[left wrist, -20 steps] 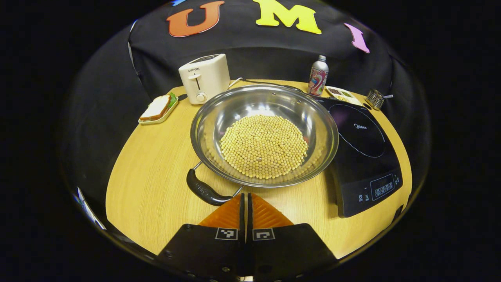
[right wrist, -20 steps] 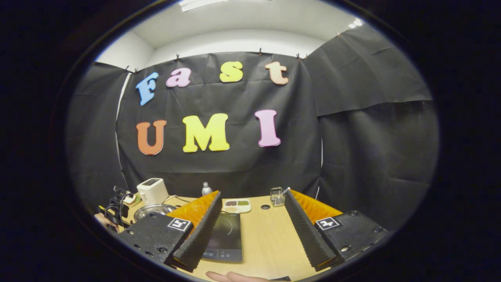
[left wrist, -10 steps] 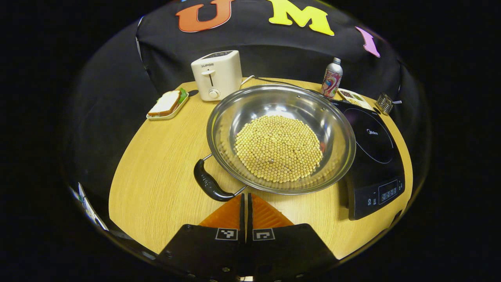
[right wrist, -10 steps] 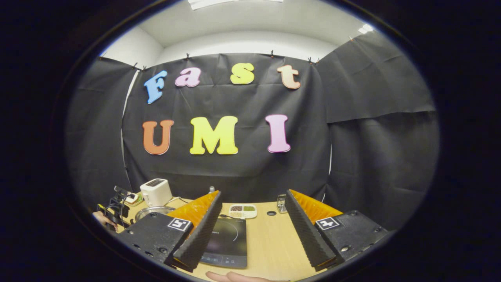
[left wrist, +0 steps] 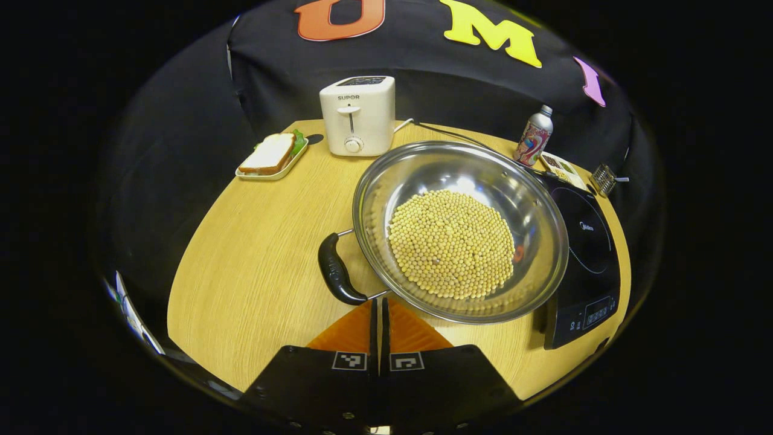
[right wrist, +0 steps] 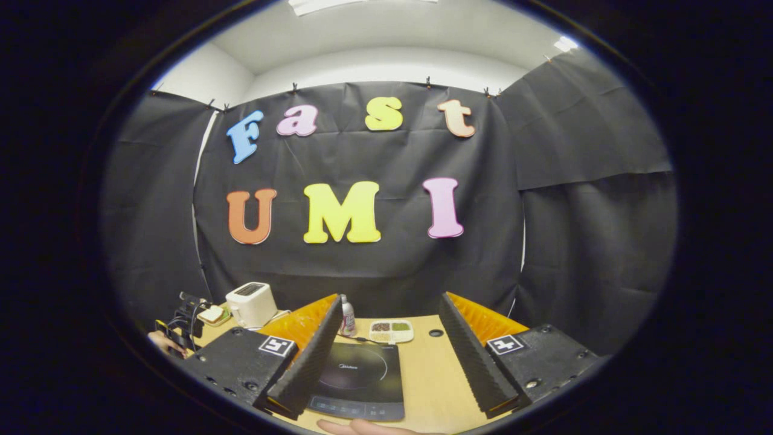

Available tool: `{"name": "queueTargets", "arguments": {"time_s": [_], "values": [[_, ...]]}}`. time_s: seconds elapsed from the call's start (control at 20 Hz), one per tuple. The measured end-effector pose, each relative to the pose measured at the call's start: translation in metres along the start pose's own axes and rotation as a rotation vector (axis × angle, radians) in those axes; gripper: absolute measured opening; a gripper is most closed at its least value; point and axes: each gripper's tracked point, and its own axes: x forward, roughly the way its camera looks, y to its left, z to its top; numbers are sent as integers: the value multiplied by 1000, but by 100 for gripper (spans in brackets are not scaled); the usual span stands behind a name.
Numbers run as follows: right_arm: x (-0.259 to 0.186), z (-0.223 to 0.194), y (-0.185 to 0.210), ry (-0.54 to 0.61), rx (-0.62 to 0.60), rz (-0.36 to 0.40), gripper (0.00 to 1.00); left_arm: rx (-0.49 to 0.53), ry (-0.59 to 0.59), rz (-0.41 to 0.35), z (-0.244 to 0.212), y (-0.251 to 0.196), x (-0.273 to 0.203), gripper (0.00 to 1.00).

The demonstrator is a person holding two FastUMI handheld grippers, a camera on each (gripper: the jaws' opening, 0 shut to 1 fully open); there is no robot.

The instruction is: First push the handle of the pot to place it horizontally, then grasp the pot with both hands and set it on the induction cooktop.

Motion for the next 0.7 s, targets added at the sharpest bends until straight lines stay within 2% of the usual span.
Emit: {"name": "queueTargets", "arguments": {"time_s": [0.15, 0.2, 0.25, 0.5, 0.55, 0.65, 0.7], "values": [[6, 9, 8, -20, -9, 4, 100, 4, -10, 5, 11, 9, 3, 0], [7, 12, 9, -33, -16, 2, 100, 7, -9, 1, 14, 10, 5, 10], [8, 14, 11, -40, -15, 2, 96, 7, -4, -3, 16, 10, 8, 0], [20, 9, 19, -40, -10, -1, 96, 8, -6, 4, 30, 25, 18, 0], [23, 8, 20, -40, -10, -4, 100, 5, -5, 2, 35, 27, 21, 0], [27, 2, 24, -36, -15, -7, 96, -5, -4, 4, 41, 32, 26, 0], [29, 0, 27, -34, -21, -7, 100, -11, -2, 6, 44, 33, 27, 0]]}}
